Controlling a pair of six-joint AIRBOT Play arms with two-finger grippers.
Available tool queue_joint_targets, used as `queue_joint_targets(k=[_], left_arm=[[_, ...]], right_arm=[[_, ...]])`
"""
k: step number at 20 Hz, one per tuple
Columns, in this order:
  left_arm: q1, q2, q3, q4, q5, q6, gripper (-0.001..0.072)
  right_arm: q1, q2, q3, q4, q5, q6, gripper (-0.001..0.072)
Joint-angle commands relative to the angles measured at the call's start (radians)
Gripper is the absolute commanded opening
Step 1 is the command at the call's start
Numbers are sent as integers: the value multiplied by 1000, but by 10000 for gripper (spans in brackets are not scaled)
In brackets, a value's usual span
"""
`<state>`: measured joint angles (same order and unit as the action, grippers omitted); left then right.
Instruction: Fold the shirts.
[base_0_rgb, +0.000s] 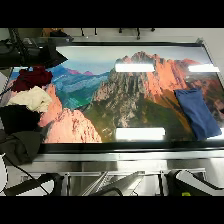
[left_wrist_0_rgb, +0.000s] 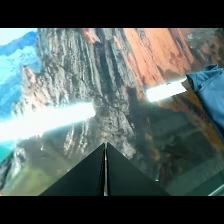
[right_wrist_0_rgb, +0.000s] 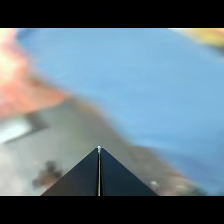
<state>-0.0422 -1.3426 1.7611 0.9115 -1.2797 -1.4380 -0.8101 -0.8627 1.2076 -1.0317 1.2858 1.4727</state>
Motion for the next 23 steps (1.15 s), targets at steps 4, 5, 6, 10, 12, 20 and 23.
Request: queue_joint_targets(k=[4,5,6,10,12,20,23], left_arm=[[-142,178,-341,3,-2,8,18],[-200,243,-462,3,19,5,18],[-260,305,-572,4,40,-13,18],[-452,509,-890,6,154,-108,18],[-475,568,-949,5,174,-126,18],[-475,722,-1003,5,193,-140,19],[-475,743,-1003,5,187,-160,19]], right_arm=[[601,111,-164,97,-27,36,15],[713,141,-236,89,-55,51,15],[826,175,-313,64,-93,83,15],[1042,211,-426,-19,-154,177,15],[1063,212,-426,-18,-154,177,15],[1061,212,-426,-4,-134,177,15],[1061,212,-426,-4,-134,177,15]])
